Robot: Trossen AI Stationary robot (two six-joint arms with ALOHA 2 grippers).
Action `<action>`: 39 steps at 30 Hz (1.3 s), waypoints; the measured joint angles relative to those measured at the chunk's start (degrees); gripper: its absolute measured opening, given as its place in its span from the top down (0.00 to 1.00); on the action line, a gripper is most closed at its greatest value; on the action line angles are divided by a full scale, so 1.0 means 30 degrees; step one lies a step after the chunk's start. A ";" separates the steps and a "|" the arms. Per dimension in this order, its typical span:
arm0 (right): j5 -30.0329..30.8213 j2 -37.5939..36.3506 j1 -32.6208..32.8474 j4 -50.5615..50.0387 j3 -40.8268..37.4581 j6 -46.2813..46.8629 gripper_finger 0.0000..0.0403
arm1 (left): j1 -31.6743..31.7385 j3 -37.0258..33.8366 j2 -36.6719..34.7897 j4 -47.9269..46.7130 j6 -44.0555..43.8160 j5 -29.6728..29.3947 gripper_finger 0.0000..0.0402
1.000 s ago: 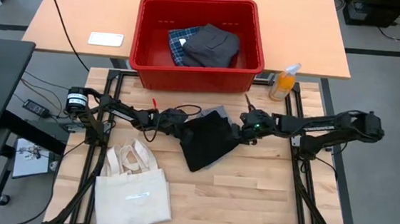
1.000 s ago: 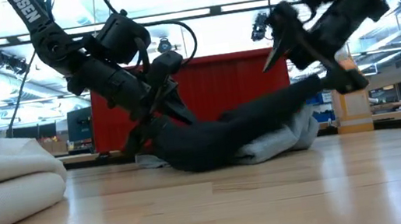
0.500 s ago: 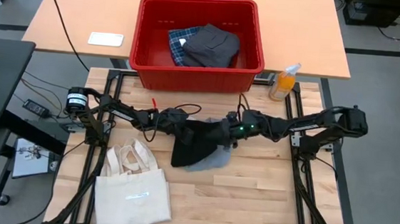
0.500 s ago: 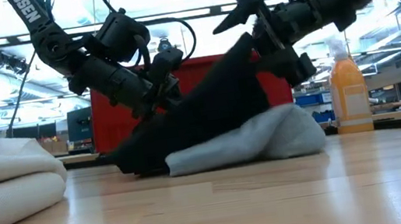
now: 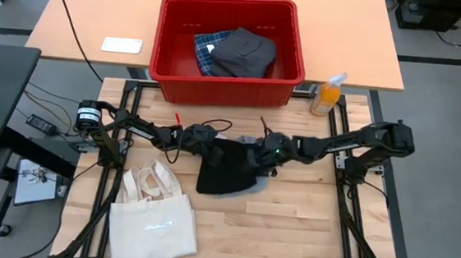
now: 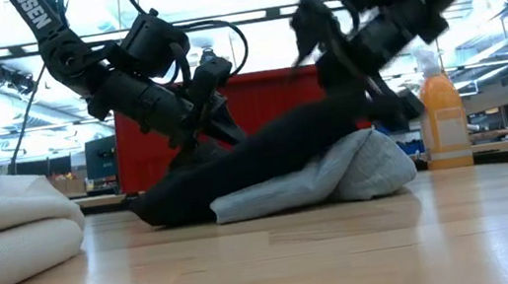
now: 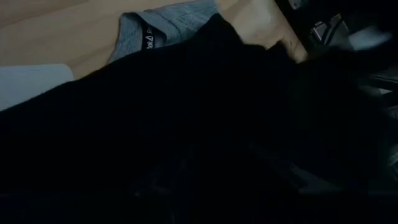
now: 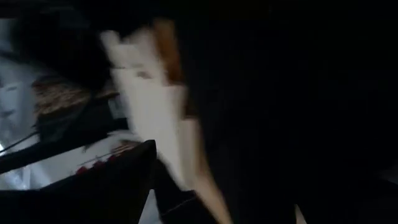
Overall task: Fold laundry
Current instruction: Stack the black t-shirt in the red organizer bin
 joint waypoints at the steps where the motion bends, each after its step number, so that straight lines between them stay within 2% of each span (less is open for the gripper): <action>1: 0.0047 0.0438 0.0118 0.0283 -0.0274 0.0240 0.14 | 0.0000 0.0000 -0.0003 0.0062 0.0000 0.0010 0.65; 6: 0.2080 0.1159 0.1008 0.2945 -0.0988 0.2088 0.14 | -0.0190 0.0000 -0.0006 0.0134 -0.0104 0.0022 0.65; 12: 0.4704 0.1613 0.1501 0.4618 -0.2596 0.3747 0.14 | -0.0712 0.0007 -0.0007 0.0190 -0.0138 0.0015 0.65; 15: 0.5163 0.1760 0.1455 0.5793 -0.3342 0.3898 0.21 | -0.0874 0.0013 -0.0007 0.0284 -0.0132 -0.0029 0.65; 18: 0.5491 0.1776 0.1450 0.6078 -0.3545 0.3711 0.37 | -0.0882 0.0011 -0.0007 0.0424 -0.0146 -0.0029 0.65; 24: 0.6006 0.1776 0.1436 0.6770 -0.3545 0.2644 0.88 | -0.0687 0.0007 -0.0104 0.0548 -0.0080 0.0212 0.65; 25: 0.5986 0.1761 0.1436 0.6931 -0.3552 0.2396 0.93 | -0.0562 0.0007 -0.0283 0.0459 -0.0008 0.0516 0.65; 28: 0.5307 0.1618 0.1314 0.7610 -0.3552 0.2305 0.92 | -0.0118 0.0007 -0.1173 0.0454 0.0544 0.1432 0.65; 33: 0.4869 0.0220 0.1301 0.8556 -0.3552 0.2008 0.93 | 0.0437 0.0000 -0.3820 -0.0097 0.2141 0.1673 0.65; 39: 0.4446 -0.2557 -0.0302 0.8807 -0.3539 0.0517 0.94 | 0.0517 0.0004 -0.8035 0.0217 0.5278 0.0593 0.65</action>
